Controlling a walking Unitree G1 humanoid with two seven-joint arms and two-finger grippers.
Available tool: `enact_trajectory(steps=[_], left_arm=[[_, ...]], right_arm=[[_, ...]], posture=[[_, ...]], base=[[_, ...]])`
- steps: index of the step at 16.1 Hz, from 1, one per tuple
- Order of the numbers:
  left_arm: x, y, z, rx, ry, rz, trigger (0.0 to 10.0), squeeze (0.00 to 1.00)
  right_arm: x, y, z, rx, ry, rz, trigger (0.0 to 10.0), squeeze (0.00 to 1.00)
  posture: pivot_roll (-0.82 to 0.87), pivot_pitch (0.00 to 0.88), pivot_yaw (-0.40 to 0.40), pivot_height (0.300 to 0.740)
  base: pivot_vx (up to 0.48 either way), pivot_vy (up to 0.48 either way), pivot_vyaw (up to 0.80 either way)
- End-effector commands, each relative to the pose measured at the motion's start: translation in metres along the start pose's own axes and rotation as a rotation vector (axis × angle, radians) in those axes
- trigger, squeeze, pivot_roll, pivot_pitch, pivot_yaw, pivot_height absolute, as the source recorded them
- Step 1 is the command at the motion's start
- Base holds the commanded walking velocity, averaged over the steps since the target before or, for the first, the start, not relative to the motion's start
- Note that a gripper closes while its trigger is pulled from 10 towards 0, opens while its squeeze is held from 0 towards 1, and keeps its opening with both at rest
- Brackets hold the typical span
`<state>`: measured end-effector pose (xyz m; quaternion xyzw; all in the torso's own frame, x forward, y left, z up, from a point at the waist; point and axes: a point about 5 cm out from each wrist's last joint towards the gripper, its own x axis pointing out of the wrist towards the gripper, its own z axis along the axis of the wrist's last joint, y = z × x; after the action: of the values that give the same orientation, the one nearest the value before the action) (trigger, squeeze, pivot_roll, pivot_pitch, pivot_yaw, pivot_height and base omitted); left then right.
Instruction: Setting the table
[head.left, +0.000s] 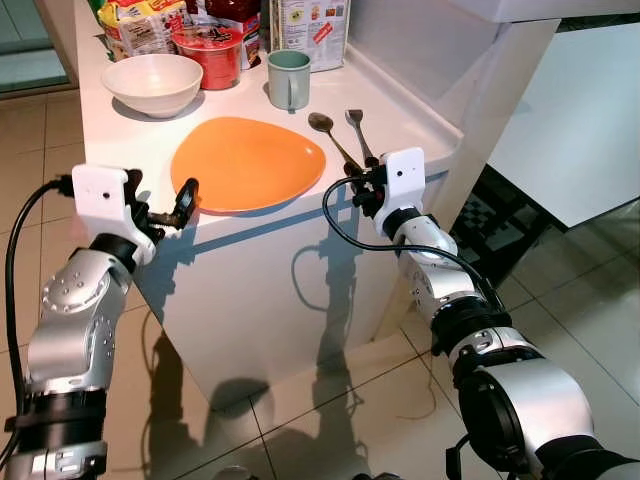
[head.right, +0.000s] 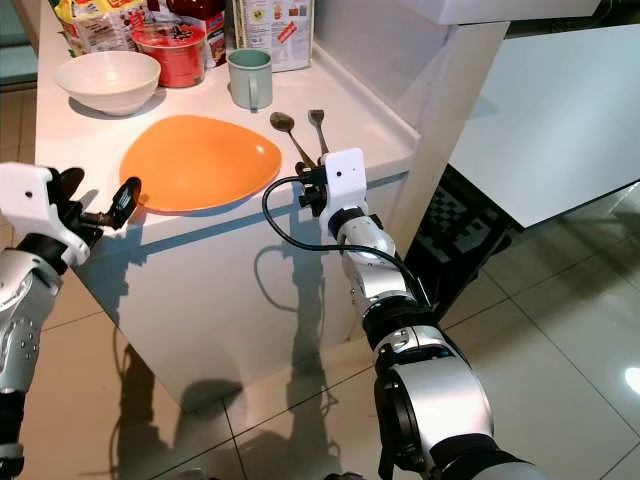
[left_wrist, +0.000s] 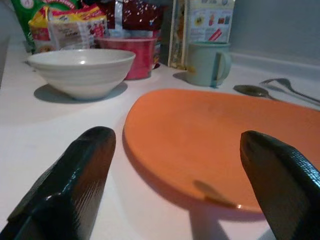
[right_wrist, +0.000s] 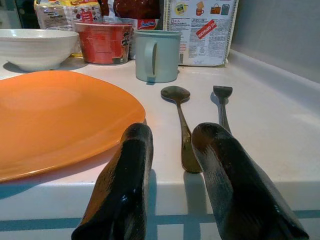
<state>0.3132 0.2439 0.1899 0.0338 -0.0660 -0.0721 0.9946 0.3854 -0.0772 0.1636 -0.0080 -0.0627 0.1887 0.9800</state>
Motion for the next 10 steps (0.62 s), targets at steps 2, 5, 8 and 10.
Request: enact_trajectory(steps=[2,5,8,10], left_arm=[[0.002,0.001,0.0,-0.059,0.012,-0.017,10.0,0.0],[-0.001,0.014,-0.008,-0.417,0.066,-0.007,10.0,0.0],[-0.008,0.027,-0.035,-0.712,0.152,0.088,10.0,0.0],[-0.01,0.023,-0.043,-0.732,0.189,0.084,10.0,0.0]], right_arm=[[-0.002,-0.003,-0.002,-0.019,0.001,-0.011,10.0,0.0],[-0.002,-0.003,-0.003,-0.021,0.004,-0.011,10.0,0.0],[-0.003,-0.003,-0.004,-0.024,0.01,-0.011,10.0,0.0],[-0.004,-0.003,-0.005,-0.026,0.012,-0.011,10.0,0.0]], posture=[[0.21,0.041,-0.053,0.74],[0.21,0.041,-0.053,0.74],[0.2,0.042,-0.053,0.74],[0.2,0.045,-0.055,0.74]], base=[[0.0,0.0,0.0],[0.0,0.0,0.0],[0.0,0.0,0.0],[0.0,0.0,0.0]])
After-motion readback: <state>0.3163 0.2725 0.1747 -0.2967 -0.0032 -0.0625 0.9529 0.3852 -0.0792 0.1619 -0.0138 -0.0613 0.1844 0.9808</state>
